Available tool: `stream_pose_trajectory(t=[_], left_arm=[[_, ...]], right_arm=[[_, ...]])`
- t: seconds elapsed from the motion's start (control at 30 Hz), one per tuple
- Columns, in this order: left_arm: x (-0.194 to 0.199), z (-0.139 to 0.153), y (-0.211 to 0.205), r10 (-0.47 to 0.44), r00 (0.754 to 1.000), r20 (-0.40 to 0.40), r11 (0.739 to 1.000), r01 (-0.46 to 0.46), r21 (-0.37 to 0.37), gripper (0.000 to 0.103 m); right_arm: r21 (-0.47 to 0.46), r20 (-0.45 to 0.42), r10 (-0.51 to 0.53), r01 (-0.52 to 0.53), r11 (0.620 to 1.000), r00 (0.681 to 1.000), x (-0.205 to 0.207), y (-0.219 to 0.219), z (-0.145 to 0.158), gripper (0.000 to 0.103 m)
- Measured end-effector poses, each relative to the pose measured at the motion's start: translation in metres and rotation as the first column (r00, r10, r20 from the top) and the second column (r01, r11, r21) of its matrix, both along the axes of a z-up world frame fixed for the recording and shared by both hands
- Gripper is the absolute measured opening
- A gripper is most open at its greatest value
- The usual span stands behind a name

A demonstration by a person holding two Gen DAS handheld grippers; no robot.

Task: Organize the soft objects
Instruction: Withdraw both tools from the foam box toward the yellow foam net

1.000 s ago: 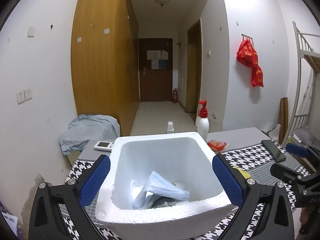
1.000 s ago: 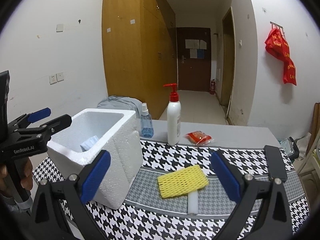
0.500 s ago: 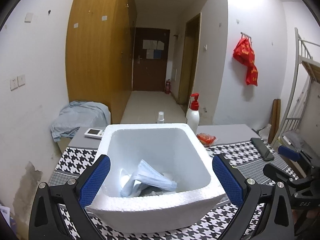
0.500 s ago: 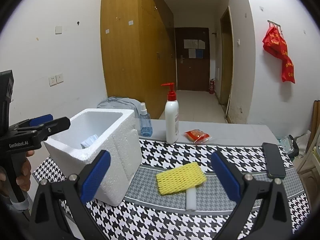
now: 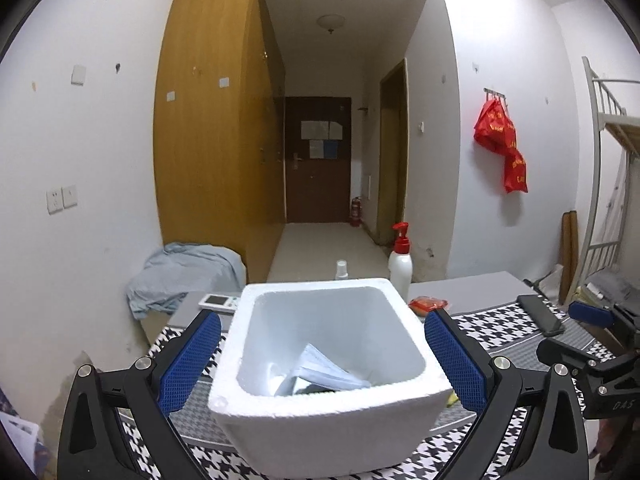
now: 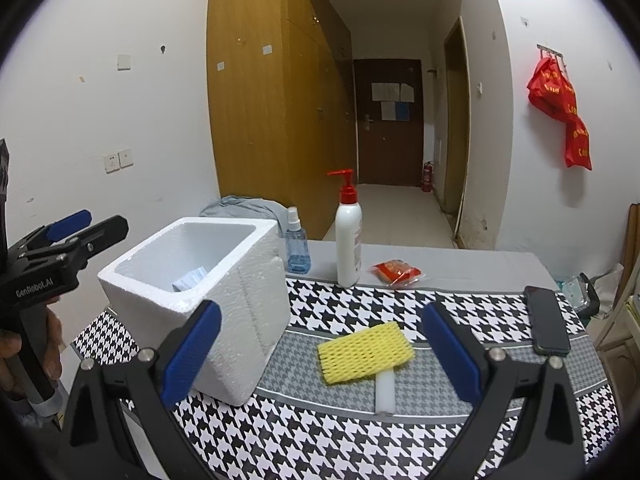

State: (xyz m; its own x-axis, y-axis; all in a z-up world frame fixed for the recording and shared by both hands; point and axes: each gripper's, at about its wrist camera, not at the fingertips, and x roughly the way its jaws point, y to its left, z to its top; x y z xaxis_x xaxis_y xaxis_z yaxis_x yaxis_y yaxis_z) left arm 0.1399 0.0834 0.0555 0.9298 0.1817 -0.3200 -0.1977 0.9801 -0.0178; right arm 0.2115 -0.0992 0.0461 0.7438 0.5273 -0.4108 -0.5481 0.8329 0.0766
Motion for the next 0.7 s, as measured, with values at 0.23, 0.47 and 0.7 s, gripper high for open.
stream_pose_trajectory(t=[0.23, 0.47, 0.7], left_arm=[[-0.005, -0.002, -0.015, -0.062, 0.998, -0.029, 0.998, 0.063, 0.021, 0.102], [-0.009, -0.01, -0.03, -0.097, 0.993, -0.071, 0.995, 0.098, 0.011, 0.102], [-0.019, -0.019, -0.057, -0.178, 0.982, -0.064, 0.984, 0.178, -0.009, 0.102]], right_arm=[[0.007, 0.01, -0.003, 0.003, 1.0, 1.0, -0.01, -0.007, 0.003, 0.101], [0.033, 0.011, -0.023, 0.023, 0.999, 1.0, -0.02, -0.022, 0.006, 0.101], [0.046, -0.002, -0.05, 0.05, 0.998, 0.999, -0.03, -0.038, 0.002, 0.101]])
